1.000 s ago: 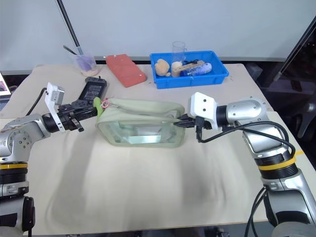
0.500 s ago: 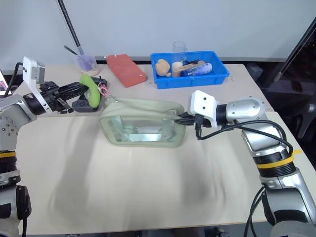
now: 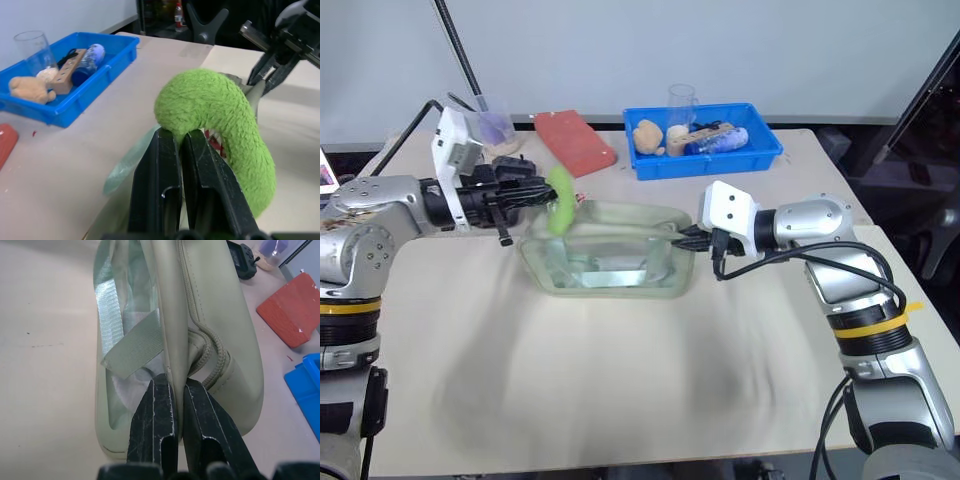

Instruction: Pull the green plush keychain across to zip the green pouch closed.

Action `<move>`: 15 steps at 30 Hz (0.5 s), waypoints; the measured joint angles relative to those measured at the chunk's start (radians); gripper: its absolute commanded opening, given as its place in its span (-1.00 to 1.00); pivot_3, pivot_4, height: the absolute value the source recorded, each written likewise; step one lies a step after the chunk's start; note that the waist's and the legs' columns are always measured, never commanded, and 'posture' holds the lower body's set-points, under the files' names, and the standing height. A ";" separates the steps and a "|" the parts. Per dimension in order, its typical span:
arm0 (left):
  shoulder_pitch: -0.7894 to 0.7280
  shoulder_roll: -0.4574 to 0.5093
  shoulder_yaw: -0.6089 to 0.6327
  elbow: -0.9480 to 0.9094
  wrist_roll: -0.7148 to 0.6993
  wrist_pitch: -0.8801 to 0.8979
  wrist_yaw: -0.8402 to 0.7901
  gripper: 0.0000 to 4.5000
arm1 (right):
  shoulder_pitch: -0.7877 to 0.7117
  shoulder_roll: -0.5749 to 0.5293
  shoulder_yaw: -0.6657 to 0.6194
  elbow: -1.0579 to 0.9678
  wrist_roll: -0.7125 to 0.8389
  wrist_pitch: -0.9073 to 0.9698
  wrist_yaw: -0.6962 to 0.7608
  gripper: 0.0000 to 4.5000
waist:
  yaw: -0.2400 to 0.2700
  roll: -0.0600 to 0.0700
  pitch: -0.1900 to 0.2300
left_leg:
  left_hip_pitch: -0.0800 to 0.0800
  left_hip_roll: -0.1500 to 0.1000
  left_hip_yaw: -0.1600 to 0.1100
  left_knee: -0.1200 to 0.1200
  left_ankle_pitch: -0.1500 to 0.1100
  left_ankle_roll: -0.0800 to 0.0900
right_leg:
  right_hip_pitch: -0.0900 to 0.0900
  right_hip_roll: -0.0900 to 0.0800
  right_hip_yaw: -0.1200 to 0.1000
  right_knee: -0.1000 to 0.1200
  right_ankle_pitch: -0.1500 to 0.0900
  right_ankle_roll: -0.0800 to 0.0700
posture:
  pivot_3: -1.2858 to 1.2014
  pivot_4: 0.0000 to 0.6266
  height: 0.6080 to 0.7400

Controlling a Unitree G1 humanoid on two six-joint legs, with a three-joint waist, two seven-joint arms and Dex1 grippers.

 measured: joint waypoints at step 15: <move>-0.058 0.007 -0.018 0.028 0.008 -0.015 -0.059 0.97 | 0.023 0.001 -0.005 -0.025 -0.005 0.001 -0.015 -1.00 | -0.003 0.000 0.000 | 0.000 0.000 0.000 0.000 0.000 0.000 | 0.000 0.000 0.000 0.000 0.000 0.000 | 0.03 -0.52 1.00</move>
